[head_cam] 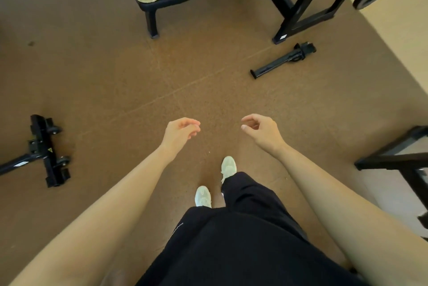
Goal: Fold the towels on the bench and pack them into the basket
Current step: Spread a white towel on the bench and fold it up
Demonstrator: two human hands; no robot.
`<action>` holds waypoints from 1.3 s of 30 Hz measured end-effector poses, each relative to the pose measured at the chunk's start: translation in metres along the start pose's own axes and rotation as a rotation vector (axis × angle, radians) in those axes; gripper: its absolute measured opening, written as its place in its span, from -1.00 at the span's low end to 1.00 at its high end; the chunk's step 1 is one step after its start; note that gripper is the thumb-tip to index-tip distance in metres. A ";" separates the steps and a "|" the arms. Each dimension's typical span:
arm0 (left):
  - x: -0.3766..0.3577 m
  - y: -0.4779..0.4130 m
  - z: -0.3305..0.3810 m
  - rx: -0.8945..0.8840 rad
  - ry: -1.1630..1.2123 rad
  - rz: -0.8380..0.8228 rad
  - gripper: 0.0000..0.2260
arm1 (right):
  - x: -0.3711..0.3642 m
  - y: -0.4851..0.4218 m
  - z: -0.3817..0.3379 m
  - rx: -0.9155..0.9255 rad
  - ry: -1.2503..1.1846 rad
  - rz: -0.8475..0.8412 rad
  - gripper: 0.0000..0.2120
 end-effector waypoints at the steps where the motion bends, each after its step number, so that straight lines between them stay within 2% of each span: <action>1: 0.004 -0.018 0.013 -0.002 -0.018 -0.004 -0.88 | 0.004 -0.017 -0.004 0.002 -0.013 0.012 -0.82; 4: 0.015 -0.068 0.047 -0.012 -0.068 -0.005 -0.88 | 0.016 -0.075 -0.014 0.022 -0.045 0.028 -0.83; 9: 0.025 -0.132 0.092 0.077 0.032 0.066 -0.86 | 0.033 -0.182 -0.043 0.075 -0.001 -0.065 -0.83; 16: 0.058 -0.227 0.156 0.052 0.018 0.066 -0.86 | 0.048 -0.315 -0.091 0.031 0.075 -0.221 -0.83; 20: 0.090 -0.304 0.185 0.035 0.001 0.051 -0.87 | 0.045 -0.393 -0.113 -0.024 0.104 -0.248 -0.83; 29: 0.162 -0.464 0.281 0.045 -0.097 -0.015 -0.88 | 0.063 -0.541 -0.186 -0.129 0.056 -0.165 -0.83; 34: 0.171 -0.553 0.352 0.030 -0.230 -0.067 -0.91 | 0.095 -0.630 -0.207 -0.143 -0.010 -0.093 -0.83; 39: 0.171 -0.638 0.428 -0.010 -0.351 -0.043 -0.89 | 0.138 -0.732 -0.219 -0.133 -0.061 -0.010 -0.84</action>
Point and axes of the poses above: each hand's wrist, its own y-axis away from the middle knuckle, its own x-axis out of the back of the hand, z = x × y, the point moved 1 cm from there along -y, towards the middle knuckle, and after that the axes turned 13 degrees about -y, right-handed, at the moved point
